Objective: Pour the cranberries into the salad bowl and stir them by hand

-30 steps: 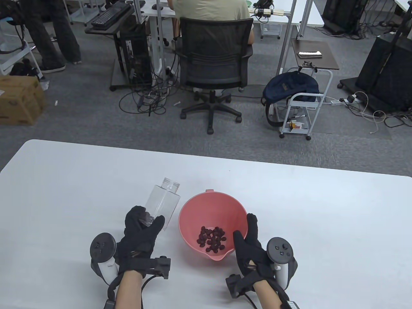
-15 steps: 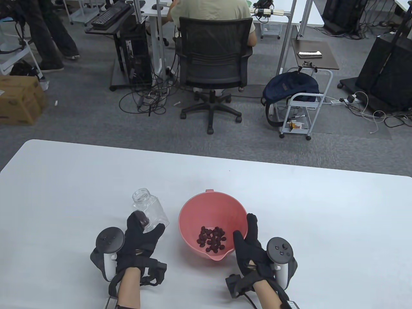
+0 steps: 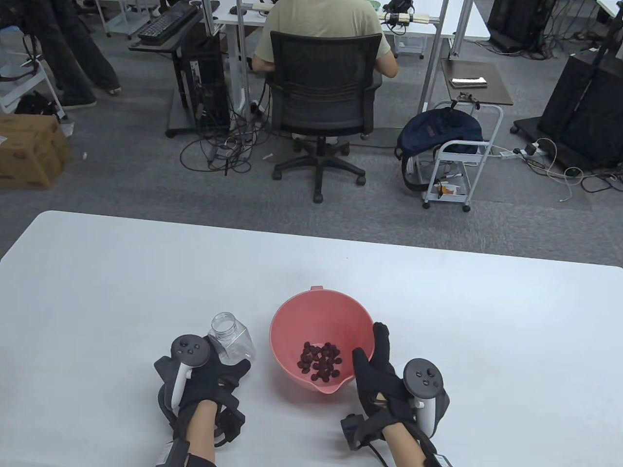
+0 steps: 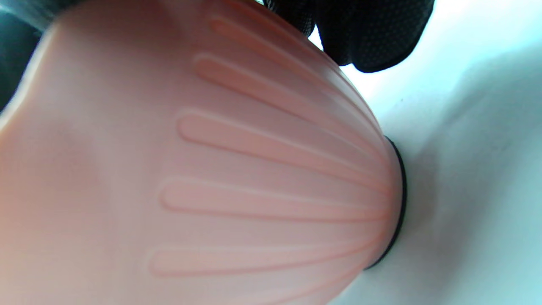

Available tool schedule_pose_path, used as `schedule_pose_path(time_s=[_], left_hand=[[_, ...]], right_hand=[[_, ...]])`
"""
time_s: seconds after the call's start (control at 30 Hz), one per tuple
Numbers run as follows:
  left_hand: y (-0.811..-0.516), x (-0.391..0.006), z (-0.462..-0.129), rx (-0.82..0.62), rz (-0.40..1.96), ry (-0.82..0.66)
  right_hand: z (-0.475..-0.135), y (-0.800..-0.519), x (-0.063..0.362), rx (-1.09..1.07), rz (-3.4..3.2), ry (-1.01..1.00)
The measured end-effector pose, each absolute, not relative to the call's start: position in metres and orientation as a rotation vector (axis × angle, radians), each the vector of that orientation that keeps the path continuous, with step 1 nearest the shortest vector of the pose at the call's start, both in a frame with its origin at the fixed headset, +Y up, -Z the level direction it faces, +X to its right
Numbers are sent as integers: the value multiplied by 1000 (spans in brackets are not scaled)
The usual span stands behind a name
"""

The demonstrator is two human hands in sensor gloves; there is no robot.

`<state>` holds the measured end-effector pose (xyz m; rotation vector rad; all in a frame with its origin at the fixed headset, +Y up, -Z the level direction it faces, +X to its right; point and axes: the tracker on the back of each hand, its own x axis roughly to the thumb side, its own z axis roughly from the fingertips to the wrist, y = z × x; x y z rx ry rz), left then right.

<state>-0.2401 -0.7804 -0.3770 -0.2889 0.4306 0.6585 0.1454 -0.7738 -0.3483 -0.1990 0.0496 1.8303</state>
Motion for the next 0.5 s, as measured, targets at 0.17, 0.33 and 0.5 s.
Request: schedule_pose_path(time_s=[0.17,0.33,0.5], left_hand=[[-784,-241,-380,-305,593,437],[-786,-242,-381,-278,562,456],[-781,-246,-379,-295,594,435]], right_hand=[[-348,-774,145,-200,1829,51],[-349,-774,146,-199,1827,54],[-349,-774,145,-199,1822,55]])
